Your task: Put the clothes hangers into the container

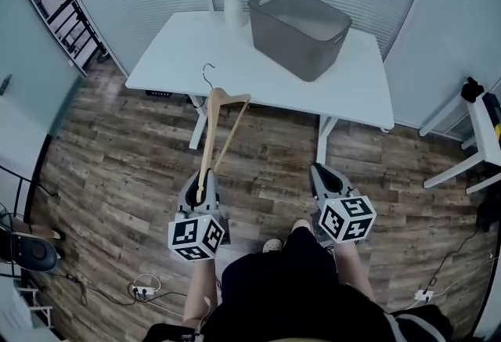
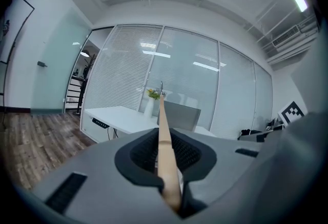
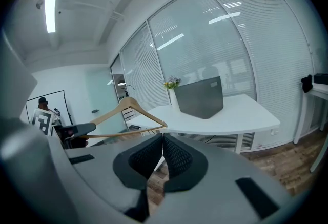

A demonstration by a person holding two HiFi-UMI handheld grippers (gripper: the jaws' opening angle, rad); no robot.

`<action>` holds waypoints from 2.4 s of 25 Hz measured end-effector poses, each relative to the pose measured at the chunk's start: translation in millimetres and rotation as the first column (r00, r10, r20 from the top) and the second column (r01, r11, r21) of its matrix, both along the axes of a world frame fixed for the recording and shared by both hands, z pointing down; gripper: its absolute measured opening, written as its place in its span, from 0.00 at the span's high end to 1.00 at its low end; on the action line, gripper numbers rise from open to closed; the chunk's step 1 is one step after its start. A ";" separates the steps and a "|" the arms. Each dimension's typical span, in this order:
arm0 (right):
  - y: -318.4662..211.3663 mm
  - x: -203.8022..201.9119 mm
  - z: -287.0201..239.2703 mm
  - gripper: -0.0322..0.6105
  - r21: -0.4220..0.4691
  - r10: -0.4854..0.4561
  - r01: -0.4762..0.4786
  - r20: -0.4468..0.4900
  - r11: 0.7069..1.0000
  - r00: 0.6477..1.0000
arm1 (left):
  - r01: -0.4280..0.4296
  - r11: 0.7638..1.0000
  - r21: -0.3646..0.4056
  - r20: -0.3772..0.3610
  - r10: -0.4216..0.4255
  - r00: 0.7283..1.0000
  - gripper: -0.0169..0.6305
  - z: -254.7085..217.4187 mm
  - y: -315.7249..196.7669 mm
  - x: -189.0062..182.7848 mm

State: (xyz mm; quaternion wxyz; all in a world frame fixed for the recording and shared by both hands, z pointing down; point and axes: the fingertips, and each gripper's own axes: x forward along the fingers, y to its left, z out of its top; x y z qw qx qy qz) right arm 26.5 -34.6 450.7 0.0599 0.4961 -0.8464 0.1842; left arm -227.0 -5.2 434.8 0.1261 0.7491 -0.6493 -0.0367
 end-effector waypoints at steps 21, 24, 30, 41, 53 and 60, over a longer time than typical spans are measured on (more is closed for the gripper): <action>-33.1 -17.5 17.3 0.90 -0.020 -0.096 0.096 -0.001 0.995 0.995 | 0.087 0.996 -0.001 -0.016 -0.087 0.996 0.89 8.6 -4.1 -8.4; -55.0 -20.2 15.4 0.90 -0.022 -0.109 0.109 -0.002 0.994 0.994 | 0.097 0.995 0.004 -0.019 -0.097 0.995 0.89 5.5 -23.6 -10.3; -109.4 -22.5 11.3 0.90 -0.026 -0.134 0.134 -0.015 0.991 0.991 | 0.132 0.991 0.002 -0.027 -0.132 0.991 0.89 4.0 -75.5 -16.4; -206.4 -24.7 5.2 0.90 -0.013 -0.172 0.172 -0.011 0.985 0.985 | 0.170 0.985 0.011 -0.035 -0.170 0.985 0.89 -0.5 -164.6 -15.5; -289.9 -43.3 3.5 0.90 -0.004 -0.252 0.252 -0.002 0.968 0.968 | 0.225 0.974 0.028 -0.033 -0.224 0.974 0.89 -4.7 -242.9 -20.4; -318.4 -47.7 8.3 0.90 -0.002 -0.282 0.282 0.001 0.959 0.959 | 0.233 0.972 0.035 -0.031 -0.232 0.972 0.89 -1.7 -272.9 -16.1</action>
